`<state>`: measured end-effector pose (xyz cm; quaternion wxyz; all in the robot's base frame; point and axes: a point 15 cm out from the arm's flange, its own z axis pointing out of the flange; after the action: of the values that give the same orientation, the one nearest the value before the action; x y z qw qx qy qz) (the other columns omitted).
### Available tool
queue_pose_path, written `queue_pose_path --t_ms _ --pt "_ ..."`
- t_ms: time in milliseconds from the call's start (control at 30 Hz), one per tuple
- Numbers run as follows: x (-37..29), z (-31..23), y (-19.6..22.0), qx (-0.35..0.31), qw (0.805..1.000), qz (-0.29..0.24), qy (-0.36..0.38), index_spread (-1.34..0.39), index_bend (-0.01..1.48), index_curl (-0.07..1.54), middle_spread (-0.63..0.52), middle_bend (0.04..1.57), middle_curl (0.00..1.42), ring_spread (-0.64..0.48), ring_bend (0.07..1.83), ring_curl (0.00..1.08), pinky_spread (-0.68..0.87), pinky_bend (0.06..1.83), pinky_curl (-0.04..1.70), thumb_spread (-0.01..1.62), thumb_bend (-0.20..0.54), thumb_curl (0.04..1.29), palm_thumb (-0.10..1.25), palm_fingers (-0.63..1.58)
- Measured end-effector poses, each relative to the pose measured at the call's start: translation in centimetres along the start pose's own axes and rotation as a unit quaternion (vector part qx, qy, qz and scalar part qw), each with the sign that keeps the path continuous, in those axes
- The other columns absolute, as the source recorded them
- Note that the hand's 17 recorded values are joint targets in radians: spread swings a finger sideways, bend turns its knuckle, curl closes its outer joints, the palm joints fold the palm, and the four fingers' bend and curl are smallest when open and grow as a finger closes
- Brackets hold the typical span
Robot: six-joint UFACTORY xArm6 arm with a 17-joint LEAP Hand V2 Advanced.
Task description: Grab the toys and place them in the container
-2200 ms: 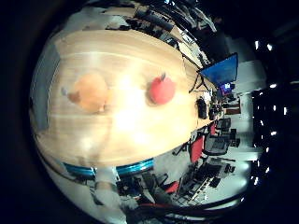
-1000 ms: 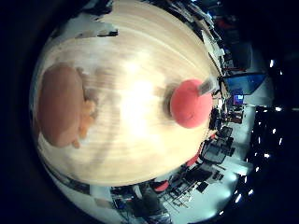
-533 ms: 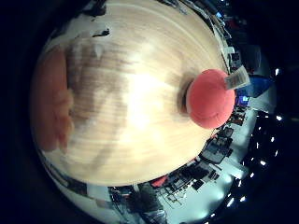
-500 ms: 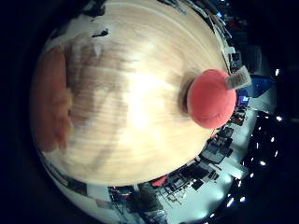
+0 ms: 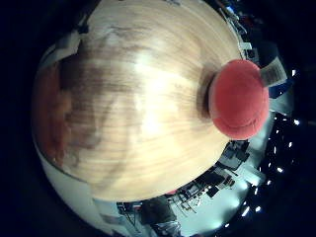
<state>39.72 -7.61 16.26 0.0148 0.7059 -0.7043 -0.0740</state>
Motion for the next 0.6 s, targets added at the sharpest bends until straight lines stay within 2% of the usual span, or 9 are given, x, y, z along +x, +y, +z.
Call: queue_pose_path --t_ms 100,233,600 --pt "0.3 -1.1 -0.3 0.011 1.0 0.004 0.001 -0.54 0.41 0.25 -0.45 0.68 0.54 -0.32 1.24 0.41 -0.41 1.44 0.27 1.0 0.094 0.41 0.97 1.18" --pt "0.7 -3.2 -0.3 0.03 0.999 0.01 0.003 -0.54 0.47 0.32 -0.45 0.73 0.57 -0.33 1.23 0.42 -0.42 1.36 0.28 0.98 0.068 0.41 1.02 1.21" --pt "-0.9 -10.4 0.4 0.062 0.998 0.006 -0.007 -0.54 0.48 0.41 -0.45 0.78 0.59 -0.32 1.23 0.44 -0.45 1.31 0.34 0.93 -0.011 0.42 1.08 1.21"
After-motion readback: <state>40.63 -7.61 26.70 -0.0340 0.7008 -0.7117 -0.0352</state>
